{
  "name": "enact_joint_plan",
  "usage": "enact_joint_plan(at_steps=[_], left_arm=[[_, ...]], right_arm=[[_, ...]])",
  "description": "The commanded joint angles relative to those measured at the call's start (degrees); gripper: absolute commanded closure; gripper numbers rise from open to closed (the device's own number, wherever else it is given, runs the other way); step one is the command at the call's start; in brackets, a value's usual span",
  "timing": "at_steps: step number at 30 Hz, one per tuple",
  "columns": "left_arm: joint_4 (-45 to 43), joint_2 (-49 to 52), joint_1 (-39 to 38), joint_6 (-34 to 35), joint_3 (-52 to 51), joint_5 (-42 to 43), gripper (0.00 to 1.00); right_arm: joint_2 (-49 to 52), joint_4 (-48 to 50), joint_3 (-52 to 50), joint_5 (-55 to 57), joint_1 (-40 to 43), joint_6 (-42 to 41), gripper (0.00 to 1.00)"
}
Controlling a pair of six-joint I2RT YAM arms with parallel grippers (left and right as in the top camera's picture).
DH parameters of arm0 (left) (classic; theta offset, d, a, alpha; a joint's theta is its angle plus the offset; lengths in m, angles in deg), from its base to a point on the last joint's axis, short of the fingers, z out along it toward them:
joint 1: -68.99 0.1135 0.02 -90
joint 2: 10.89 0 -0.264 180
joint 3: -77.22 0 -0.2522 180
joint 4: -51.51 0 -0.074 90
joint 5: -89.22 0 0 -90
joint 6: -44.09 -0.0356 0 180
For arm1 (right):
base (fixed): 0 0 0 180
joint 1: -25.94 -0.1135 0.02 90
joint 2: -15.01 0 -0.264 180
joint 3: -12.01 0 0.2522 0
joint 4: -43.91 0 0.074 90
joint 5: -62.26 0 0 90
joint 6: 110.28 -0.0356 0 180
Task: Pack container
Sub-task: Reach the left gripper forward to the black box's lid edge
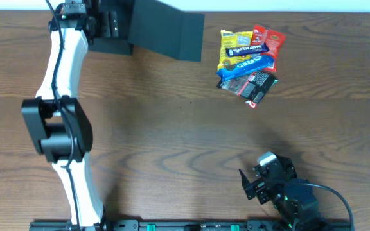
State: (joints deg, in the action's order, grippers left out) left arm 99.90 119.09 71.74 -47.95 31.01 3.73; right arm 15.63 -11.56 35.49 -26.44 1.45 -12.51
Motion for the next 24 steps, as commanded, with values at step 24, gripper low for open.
enact_joint_plan(at_steps=[24], left_arm=[[24.1,20.2,1.6,-6.4,21.7,3.0,0.05]], right_arm=[[-0.3,0.0,-0.6,0.4,0.1,-0.4,0.01]])
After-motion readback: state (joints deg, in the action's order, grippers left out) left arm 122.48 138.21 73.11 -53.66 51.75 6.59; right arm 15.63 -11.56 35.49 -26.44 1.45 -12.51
